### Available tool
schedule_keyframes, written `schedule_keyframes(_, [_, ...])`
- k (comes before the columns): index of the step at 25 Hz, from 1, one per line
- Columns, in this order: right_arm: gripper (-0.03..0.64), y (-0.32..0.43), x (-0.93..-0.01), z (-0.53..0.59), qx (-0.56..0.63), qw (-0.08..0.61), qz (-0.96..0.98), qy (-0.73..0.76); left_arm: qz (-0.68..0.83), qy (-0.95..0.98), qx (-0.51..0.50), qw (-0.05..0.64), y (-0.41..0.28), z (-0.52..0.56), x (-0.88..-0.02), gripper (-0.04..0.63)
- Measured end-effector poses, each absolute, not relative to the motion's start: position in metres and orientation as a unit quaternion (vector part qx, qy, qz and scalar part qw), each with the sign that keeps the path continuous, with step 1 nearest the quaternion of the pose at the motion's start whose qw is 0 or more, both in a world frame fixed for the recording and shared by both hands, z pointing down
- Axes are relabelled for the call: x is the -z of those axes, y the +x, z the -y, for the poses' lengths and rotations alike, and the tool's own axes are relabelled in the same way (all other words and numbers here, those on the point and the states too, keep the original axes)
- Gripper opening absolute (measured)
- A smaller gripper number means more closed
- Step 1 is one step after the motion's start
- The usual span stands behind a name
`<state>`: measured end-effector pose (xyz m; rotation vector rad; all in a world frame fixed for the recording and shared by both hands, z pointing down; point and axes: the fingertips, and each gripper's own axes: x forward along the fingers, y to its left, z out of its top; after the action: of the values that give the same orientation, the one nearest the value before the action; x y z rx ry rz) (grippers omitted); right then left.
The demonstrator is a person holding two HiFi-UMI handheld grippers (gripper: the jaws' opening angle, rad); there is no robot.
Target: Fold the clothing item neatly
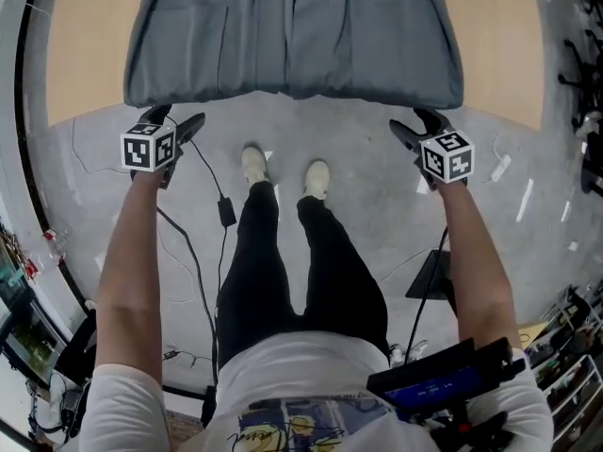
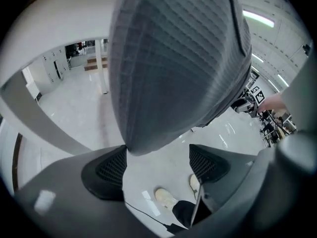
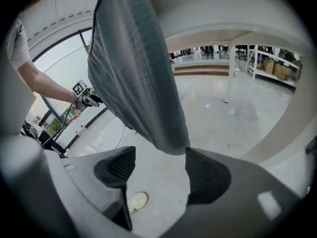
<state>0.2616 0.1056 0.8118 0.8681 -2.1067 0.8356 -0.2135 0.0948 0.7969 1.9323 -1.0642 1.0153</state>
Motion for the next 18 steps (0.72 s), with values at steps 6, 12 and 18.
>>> schedule_keyframes(6, [0.313,0.243,-0.814,-0.080,-0.303,0.342,0.838,0.298,0.392,0.765,-0.394,0.324,-0.209,-0.068,-0.807,0.443])
schedule_keyframes(12, [0.313,0.254,-0.835,-0.065,-0.285,0.373,0.830,0.302,0.388,0.770,-0.393,0.319,-0.206,-0.056,-0.805,0.447])
schedule_keyframes(18, [0.318,0.247,-0.833,-0.065,-0.271,0.362,0.843,0.291,0.385,0.773,-0.384,0.326,-0.205,-0.056,-0.809,0.486])
